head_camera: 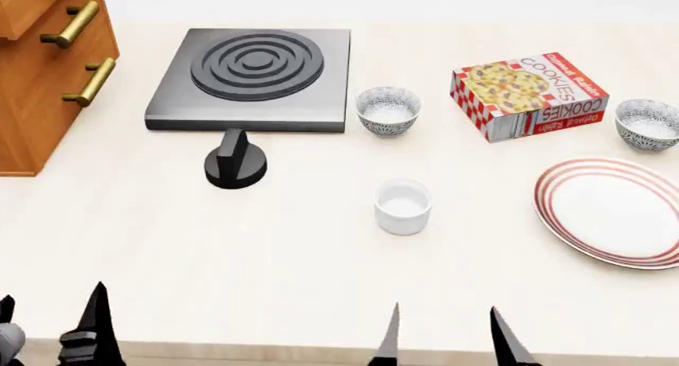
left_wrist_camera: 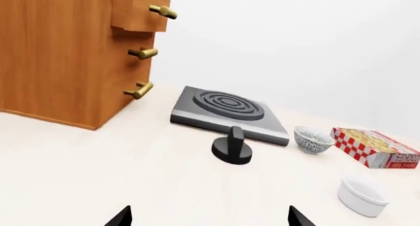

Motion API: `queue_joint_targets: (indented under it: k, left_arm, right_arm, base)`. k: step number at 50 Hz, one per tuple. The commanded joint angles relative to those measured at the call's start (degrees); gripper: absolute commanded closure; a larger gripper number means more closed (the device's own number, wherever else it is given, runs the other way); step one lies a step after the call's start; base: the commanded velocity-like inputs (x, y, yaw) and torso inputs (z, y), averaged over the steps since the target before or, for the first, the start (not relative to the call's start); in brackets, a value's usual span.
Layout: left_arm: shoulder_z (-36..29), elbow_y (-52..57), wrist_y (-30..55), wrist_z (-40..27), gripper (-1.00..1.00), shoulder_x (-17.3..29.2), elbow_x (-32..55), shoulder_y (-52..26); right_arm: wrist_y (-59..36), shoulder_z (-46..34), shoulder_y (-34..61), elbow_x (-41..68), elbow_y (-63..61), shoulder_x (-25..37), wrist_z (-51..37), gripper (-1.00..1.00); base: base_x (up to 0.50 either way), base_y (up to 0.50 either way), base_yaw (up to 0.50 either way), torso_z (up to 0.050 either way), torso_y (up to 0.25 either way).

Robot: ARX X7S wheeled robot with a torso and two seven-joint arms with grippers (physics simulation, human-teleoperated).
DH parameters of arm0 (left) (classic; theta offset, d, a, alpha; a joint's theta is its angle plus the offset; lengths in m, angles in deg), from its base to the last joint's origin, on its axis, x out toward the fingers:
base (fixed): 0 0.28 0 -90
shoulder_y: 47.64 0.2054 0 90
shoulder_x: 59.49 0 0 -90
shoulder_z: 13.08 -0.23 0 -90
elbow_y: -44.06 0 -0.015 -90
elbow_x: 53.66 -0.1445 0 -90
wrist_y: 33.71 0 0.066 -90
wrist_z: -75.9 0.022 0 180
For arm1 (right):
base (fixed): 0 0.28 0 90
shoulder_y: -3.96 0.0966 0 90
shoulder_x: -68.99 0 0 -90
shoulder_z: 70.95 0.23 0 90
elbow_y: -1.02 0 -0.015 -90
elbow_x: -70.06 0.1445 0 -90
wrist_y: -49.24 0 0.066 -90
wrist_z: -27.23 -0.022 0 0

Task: Pick the akita bowl next to the plate and place it on the plate.

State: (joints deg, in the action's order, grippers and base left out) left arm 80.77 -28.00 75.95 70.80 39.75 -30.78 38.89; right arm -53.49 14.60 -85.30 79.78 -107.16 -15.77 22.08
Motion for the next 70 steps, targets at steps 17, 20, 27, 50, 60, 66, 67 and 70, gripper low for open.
queue_joint_targets:
  k: [17, 20, 27, 50, 60, 66, 67, 70]
  left_arm:
    - [11.5, -2.48, 0.52, -1.43, -1.0, 7.43, 3.72, -2.9]
    - [12.17, -5.3, -1.49, -1.04, -1.0, 7.43, 2.92, -2.79]
    - [11.94, -4.91, -1.43, -2.36, -1.0, 6.96, 2.45, -2.72]
    - [11.55, -6.01, -2.7, -2.72, -1.0, 7.01, 2.34, -2.9]
    - [11.31, -6.01, -2.91, -2.92, -1.0, 7.19, 2.33, -2.73]
    - [11.23, -5.77, -2.93, -3.12, -1.0, 7.32, 2.4, -2.64]
    - [11.23, -5.77, -2.93, -3.12, -1.0, 7.32, 2.4, -2.64]
    - [11.21, -5.99, -3.1, -3.0, -1.0, 7.33, 2.56, -2.68]
  right_arm:
    - [-25.76, 4.12, 14.43, 15.54, -31.15, 3.67, -4.29, -1.0]
    - [-25.45, 5.61, 14.58, 17.25, -31.05, 3.39, -4.21, -1.0]
    - [-23.65, 7.72, 12.96, 18.3, -30.01, 2.67, -5.03, -1.0]
    - [-22.46, 5.36, 12.65, 17.9, -27.95, 4.22, -5.58, -1.0]
    - [-22.27, 5.17, 12.7, 18.43, -27.75, 4.63, -6.1, -1.0]
    - [-22.43, 5.12, 12.71, 18.72, -28.04, 4.99, -6.6, -1.0]
    - [-22.41, 5.09, 12.71, 18.76, -28.07, 5.05, -6.64, -1.0]
    - [-22.52, 5.06, 12.75, 18.95, -28.08, 5.19, -6.87, -1.0]
  base:
    - [0.0, 0.0, 0.0, 0.0, 0.0]
    - [0.0, 0.0, 0.0, 0.0, 0.0]
    - [0.0, -0.01, 0.0, 0.0, 0.0]
    - [0.0, -0.33, 0.0, 0.0, 0.0]
    - [0.0, -0.36, 0.0, 0.0, 0.0]
    - [0.0, -0.36, 0.0, 0.0, 0.0]
    - [0.0, -0.36, 0.0, 0.0, 0.0]
    - [0.0, -0.36, 0.0, 0.0, 0.0]
